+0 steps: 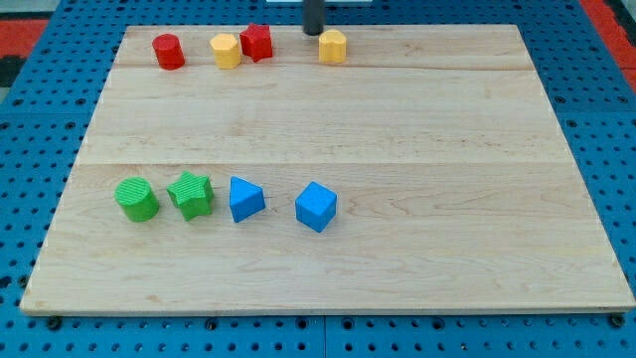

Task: Adjust the top blocks to make the horizontal line

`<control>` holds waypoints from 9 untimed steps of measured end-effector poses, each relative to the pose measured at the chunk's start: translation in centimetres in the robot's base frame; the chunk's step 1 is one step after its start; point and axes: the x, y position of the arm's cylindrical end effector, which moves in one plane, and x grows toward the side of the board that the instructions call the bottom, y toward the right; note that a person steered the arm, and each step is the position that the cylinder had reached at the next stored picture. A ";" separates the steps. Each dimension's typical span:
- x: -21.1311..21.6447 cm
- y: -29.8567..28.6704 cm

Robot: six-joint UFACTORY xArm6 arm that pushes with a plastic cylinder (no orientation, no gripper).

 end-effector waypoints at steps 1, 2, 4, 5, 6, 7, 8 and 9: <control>1.2 1.9; 0.5 2.8; -1.1 -6.7; -1.1 -10.1; -1.1 -13.8; -0.5 -11.0; 0.6 -7.8; 2.1 -7.3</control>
